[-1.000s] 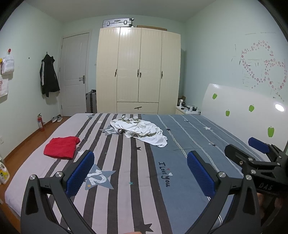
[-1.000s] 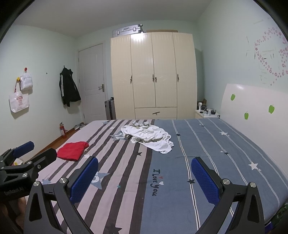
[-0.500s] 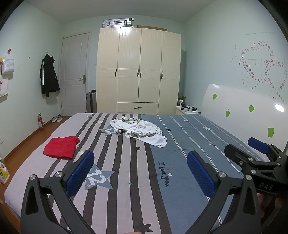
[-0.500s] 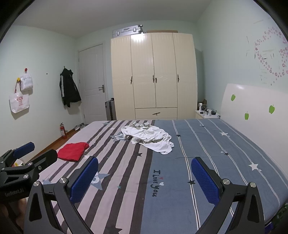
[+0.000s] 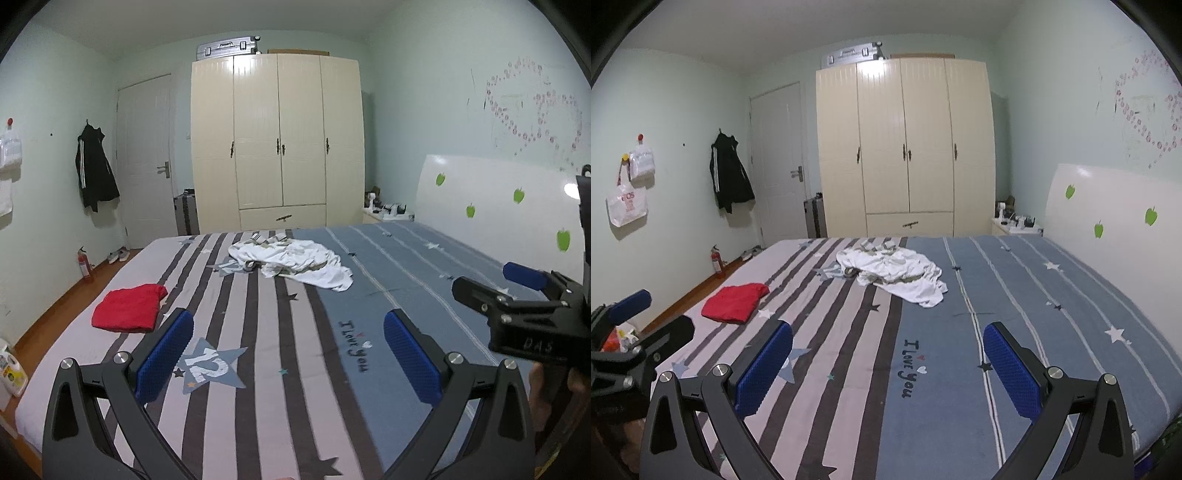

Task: Fold clothes
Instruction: 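Move both grippers toward the crumpled white shirt on the bed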

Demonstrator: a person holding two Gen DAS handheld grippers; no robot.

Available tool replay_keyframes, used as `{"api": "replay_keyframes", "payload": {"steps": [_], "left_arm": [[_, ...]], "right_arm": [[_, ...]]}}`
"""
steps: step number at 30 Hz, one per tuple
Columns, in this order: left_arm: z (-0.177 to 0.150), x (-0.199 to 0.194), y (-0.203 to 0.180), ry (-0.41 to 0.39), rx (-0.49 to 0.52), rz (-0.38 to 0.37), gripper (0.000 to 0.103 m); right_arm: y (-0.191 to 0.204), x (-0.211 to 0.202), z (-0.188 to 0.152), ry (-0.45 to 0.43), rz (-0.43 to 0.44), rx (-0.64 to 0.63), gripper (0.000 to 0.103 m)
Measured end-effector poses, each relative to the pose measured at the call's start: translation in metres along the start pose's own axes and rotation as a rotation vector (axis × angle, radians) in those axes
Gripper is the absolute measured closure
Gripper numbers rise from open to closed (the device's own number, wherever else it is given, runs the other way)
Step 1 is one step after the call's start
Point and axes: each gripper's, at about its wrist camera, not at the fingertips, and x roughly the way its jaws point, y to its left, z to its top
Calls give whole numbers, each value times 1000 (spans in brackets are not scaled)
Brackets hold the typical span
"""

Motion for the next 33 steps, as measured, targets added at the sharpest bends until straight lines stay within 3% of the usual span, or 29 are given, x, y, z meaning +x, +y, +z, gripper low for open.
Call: {"api": "replay_keyframes", "payload": {"steps": [6, 10, 15, 20, 25, 33], "left_arm": [[-58, 85, 40, 81, -52, -93, 1], [-95, 151, 69, 135, -70, -105, 1], [-96, 197, 93, 251, -195, -91, 1], [-58, 219, 87, 353, -219, 2, 1], [-30, 256, 82, 416, -243, 16, 1], [-29, 350, 104, 463, -283, -15, 1]], "right_arm": [[0, 83, -45, 84, -1, 57, 1], [4, 161, -82, 132, 3, 77, 1], [17, 237, -110, 243, -15, 92, 1], [20, 252, -86, 331, 37, 66, 1], [2, 275, -43, 445, 51, 90, 1], [-34, 355, -3, 506, -50, 133, 1]]}}
